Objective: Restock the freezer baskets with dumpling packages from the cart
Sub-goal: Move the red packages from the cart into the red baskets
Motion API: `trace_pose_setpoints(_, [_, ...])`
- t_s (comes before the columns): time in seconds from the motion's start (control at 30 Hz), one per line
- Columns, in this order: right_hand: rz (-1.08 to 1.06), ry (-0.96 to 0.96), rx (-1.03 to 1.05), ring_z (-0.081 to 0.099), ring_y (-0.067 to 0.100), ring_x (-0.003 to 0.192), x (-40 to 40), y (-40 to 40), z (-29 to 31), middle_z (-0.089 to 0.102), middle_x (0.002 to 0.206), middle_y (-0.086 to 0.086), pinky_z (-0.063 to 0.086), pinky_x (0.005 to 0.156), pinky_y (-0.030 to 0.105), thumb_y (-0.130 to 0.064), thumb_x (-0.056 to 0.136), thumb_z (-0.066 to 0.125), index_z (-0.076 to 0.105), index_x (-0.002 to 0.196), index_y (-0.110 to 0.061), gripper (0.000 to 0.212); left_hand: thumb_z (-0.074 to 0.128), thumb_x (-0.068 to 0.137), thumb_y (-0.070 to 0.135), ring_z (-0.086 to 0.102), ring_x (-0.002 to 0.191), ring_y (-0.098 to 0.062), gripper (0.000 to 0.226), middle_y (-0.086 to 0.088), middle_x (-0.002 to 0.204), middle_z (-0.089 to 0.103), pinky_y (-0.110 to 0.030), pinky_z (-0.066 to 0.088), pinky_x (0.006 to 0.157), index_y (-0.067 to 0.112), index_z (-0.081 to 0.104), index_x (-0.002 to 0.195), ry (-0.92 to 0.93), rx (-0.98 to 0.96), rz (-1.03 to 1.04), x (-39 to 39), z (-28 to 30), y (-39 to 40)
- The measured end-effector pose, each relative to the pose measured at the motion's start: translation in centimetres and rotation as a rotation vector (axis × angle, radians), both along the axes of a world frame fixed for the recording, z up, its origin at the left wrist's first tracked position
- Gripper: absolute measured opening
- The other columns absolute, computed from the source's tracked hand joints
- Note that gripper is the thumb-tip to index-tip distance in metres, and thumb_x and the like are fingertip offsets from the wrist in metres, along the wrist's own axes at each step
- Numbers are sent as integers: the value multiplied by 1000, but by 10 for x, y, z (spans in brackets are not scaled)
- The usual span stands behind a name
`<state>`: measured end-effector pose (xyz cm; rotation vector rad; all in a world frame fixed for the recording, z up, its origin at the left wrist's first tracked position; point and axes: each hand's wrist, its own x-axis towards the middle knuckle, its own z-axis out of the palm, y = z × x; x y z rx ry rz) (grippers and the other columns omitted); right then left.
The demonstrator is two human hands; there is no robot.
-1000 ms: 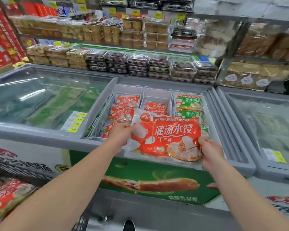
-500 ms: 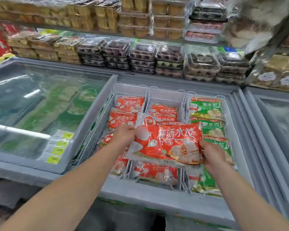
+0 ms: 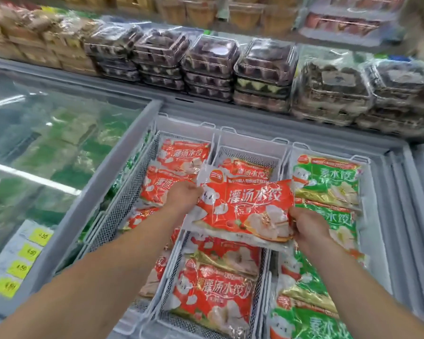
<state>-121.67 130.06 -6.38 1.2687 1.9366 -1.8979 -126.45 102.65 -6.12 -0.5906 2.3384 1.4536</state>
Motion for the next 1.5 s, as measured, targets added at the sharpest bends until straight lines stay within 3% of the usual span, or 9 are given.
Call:
trace_pose_setpoints(0.2, [-10, -23, 50, 53, 19, 58, -69, 8, -30, 62, 71, 9, 41, 51, 29, 2, 89, 57, 60, 67, -8, 24, 63, 95, 21, 50, 67, -17, 33, 5, 68, 51, -30, 43, 75, 24, 52, 64, -68, -59, 2, -72, -36, 15])
trace_pose_setpoints(0.3, [-38, -40, 39, 49, 18, 55, -103, 12, -45, 58, 72, 11, 37, 39, 19, 2, 89, 55, 59, 75, -6, 17, 64, 92, 17, 54, 64, -21, 26, -7, 71, 59, -30, 44, 64, 14, 58, 67, -107, -67, -22, -107, -47, 23])
trace_pose_setpoints(0.43, [-50, -75, 3, 51, 20, 57, -149, 18, -65, 58, 75, 14, 40, 53, 30, 4, 90, 55, 59, 75, -5, 18, 64, 84, 11, 58, 65, -27, 13, -13, 71, 66, -33, 46, 55, 0, 70, 82, -118, -65, -61, -156, -65, 31])
trace_pose_setpoints(0.57, [-83, -128, -27, 53, 16, 53, -190, 25, -83, 61, 70, 8, 43, 42, 21, 1, 89, 59, 62, 84, -4, 8, 62, 84, 11, 63, 82, -32, 9, -18, 87, 70, -32, 45, 67, 6, 70, 82, -152, -54, -42, -201, -83, 40])
trace_pose_setpoints(0.73, [42, -117, 8, 49, 13, 62, -215, 22, -93, 58, 72, 1, 40, 58, 27, -12, 86, 63, 65, 92, -10, 7, 68, 81, 25, 63, 98, -28, 32, -9, 103, 67, -39, 53, 90, 3, 66, 104, -136, -23, -49, -221, -98, 48])
trace_pose_setpoints(0.9, [196, -100, 123, 56, 19, 100, -192, 13, -90, 63, 99, -4, 44, 92, 39, -16, 86, 65, 64, 89, -16, 3, 67, 87, 23, 54, 125, -26, 52, -7, 139, 57, -38, 41, 107, 10, 56, 136, -151, -50, -154, -189, -104, 39])
trace_pose_setpoints(1.1, [423, -109, 355, 51, 17, 99, -144, -10, -54, 59, 122, 2, 38, 81, 30, -22, 91, 64, 58, 131, -14, 41, 63, 93, 27, 52, 130, -22, 53, -3, 146, 52, -24, 35, 97, 14, 51, 143, -148, -76, -275, -132, -87, 23])
trace_pose_setpoints(1.33, [733, -30, 637, 56, 27, 117, -58, -45, 6, 59, 135, 12, 32, 76, 16, -17, 94, 61, 53, 138, -10, 46, 63, 94, 32, 54, 128, -24, 50, -6, 141, 57, -33, 41, 107, 12, 55, 139, -54, -103, -409, -54, -48, 12])
trace_pose_setpoints(1.5, [902, -36, 749, 45, 29, 134, 14, -60, 27, 45, 147, 15, 35, 104, 29, -28, 94, 60, 47, 143, -10, 53, 61, 95, 31, 57, 124, -21, 45, -4, 136, 61, -27, 39, 101, 13, 57, 136, 58, -116, -418, 19, -16, -1])
